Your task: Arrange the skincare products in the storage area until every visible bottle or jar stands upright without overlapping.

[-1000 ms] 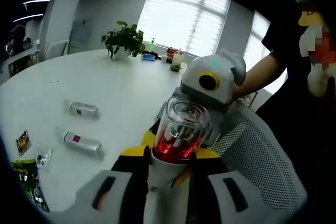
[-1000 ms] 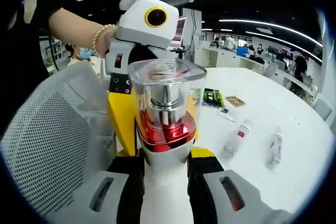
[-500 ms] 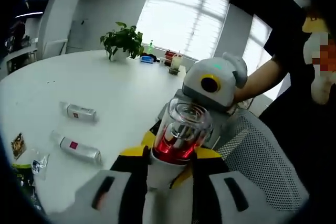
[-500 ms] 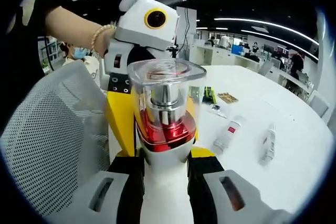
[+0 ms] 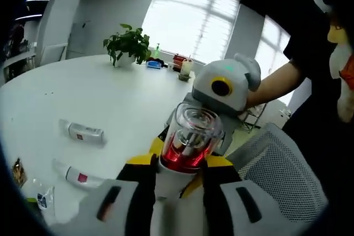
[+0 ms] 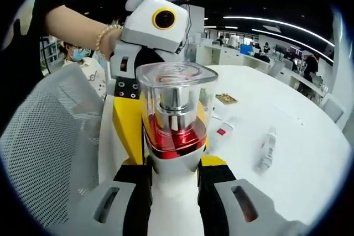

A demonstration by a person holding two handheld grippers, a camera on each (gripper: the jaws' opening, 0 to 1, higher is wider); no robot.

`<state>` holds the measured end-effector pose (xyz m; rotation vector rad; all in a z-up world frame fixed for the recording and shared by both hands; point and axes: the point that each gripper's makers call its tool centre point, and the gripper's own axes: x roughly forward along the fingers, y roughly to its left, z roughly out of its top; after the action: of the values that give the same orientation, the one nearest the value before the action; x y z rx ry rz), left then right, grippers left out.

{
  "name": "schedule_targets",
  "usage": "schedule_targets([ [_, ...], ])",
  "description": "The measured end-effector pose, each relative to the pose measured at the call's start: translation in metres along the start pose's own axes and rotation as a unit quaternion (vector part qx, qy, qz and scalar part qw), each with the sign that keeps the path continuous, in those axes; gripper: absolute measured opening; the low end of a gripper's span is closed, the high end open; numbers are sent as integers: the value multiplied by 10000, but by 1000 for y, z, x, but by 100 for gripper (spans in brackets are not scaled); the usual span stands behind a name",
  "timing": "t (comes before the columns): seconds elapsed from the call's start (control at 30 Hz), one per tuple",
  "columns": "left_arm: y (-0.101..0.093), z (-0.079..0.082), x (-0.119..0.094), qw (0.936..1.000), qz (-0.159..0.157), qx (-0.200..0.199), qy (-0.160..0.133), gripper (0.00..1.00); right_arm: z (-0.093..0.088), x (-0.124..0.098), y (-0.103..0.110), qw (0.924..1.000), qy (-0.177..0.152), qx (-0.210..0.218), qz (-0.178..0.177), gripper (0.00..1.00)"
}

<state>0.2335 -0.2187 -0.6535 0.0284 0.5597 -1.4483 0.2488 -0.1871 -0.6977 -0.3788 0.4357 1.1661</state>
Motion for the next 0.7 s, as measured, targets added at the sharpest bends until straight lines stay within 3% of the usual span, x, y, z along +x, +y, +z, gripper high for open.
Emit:
schedule_targets([
  [0.7, 61, 30, 24, 9997, 5, -4, -247, 26, -2, 2, -68, 10000, -16, 29, -69, 31],
])
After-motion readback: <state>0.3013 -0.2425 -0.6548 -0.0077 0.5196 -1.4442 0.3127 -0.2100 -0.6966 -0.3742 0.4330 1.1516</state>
